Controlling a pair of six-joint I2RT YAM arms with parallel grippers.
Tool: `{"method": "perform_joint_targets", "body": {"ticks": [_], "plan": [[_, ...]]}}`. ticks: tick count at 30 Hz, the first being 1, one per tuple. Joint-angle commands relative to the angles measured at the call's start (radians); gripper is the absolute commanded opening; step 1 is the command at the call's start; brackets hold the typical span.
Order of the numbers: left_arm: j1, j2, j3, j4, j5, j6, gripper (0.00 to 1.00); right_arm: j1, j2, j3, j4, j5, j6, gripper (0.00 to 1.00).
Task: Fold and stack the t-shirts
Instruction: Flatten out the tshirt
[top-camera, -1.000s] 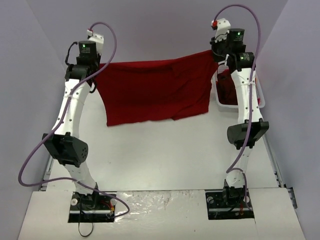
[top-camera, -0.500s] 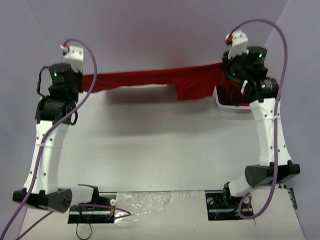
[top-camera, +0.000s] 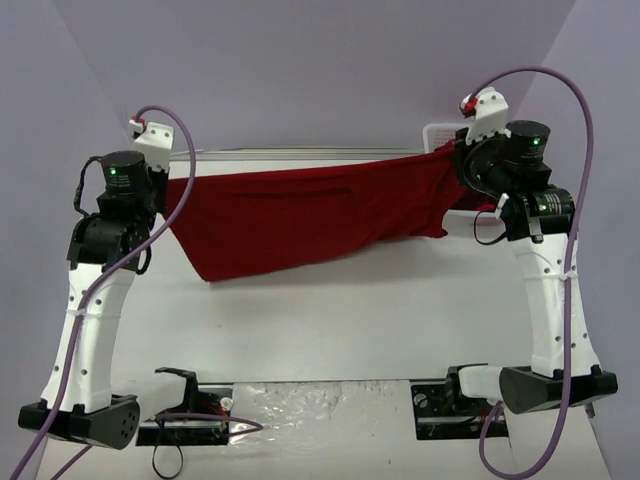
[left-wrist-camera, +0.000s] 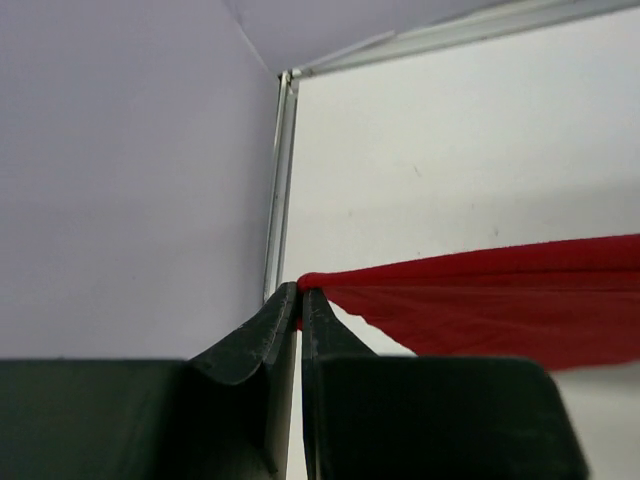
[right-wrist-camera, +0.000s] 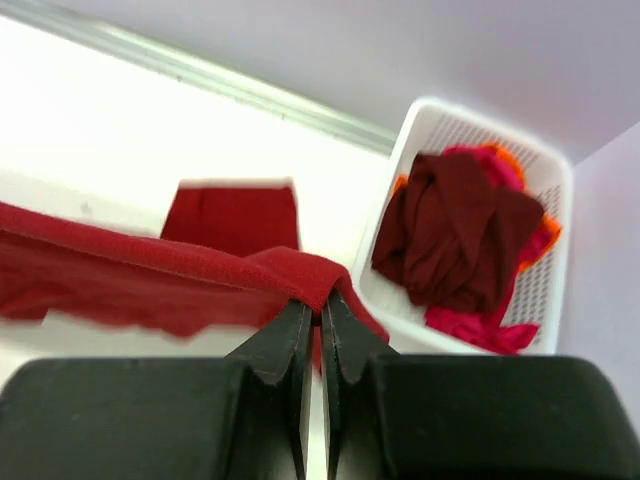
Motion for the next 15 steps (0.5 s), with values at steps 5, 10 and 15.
{"method": "perform_joint_targets", "body": {"ticks": [5, 10, 15], "plan": [[0.008, 0.002, 0.152, 0.046, -0.046, -0.013, 0.02, -0.025, 0.041, 0.145, 0.064, 0.034, 0.025, 0.00], [0.008, 0.097, 0.245, 0.100, -0.078, -0.014, 0.02, -0.031, 0.211, 0.313, 0.067, 0.050, 0.029, 0.00], [0.011, 0.267, 0.268, 0.138, -0.104, -0.011, 0.02, -0.031, 0.437, 0.457, 0.069, 0.037, 0.046, 0.00]]}}
